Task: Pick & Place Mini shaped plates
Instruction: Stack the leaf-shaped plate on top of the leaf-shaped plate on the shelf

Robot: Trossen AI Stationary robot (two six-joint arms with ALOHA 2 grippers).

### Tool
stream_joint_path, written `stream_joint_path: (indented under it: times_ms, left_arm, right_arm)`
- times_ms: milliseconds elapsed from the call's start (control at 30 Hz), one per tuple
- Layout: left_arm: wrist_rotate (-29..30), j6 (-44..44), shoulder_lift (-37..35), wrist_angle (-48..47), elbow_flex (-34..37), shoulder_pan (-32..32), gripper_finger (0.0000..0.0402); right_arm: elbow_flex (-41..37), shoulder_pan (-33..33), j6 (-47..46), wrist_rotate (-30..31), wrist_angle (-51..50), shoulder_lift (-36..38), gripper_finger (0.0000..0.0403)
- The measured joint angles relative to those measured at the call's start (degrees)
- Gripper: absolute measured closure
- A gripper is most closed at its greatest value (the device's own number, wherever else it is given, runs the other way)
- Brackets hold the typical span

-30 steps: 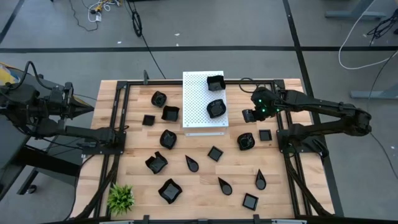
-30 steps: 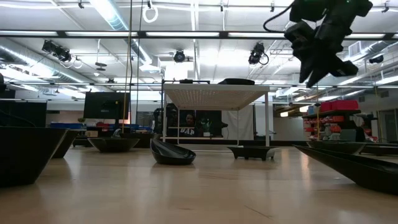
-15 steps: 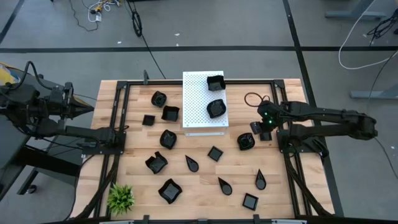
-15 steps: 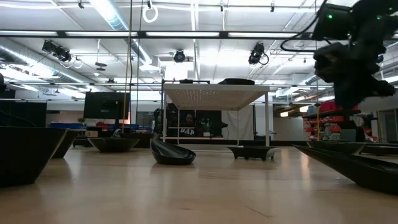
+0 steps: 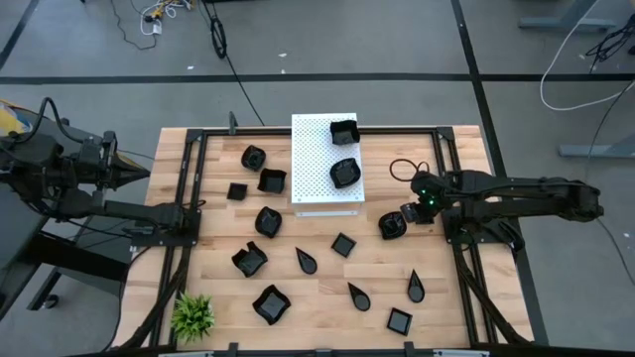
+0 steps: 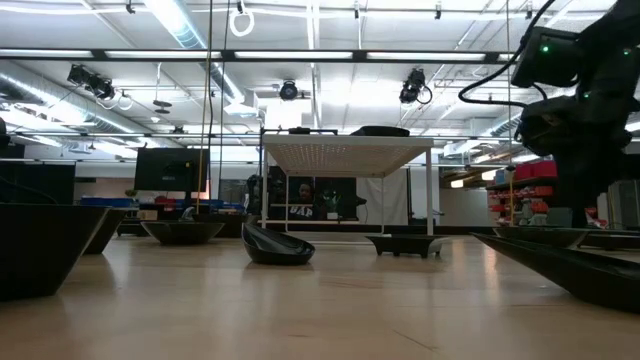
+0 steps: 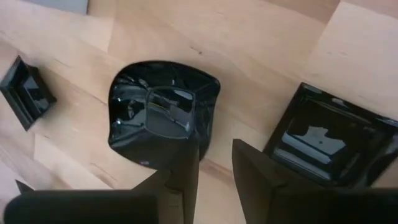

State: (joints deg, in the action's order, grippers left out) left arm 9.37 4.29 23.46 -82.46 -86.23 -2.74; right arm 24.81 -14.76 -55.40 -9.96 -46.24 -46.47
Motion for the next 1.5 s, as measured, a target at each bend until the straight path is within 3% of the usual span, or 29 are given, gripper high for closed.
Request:
stream_joint_path:
  times_ms: [467,1133,1500]
  left_arm:
    - [0.0,0.0,0.0,0.0,0.01,0.0,0.0399]
    - [-0.01,0.0,0.0,0.0,0.0,0.0,0.0399]
    - [0.0,0.0,0.0,0.0,0.02,0.0,0.0399]
  right_arm:
    - [-2.28,0.0,-1.89,0.03,9.73,-6.59,0.0301]
    - [-2.26,0.0,-1.26,0.48,13.73,-15.24,0.0302]
    - [-2.26,-0.02,-2.08,-0.13,13.73,-15.31,0.035]
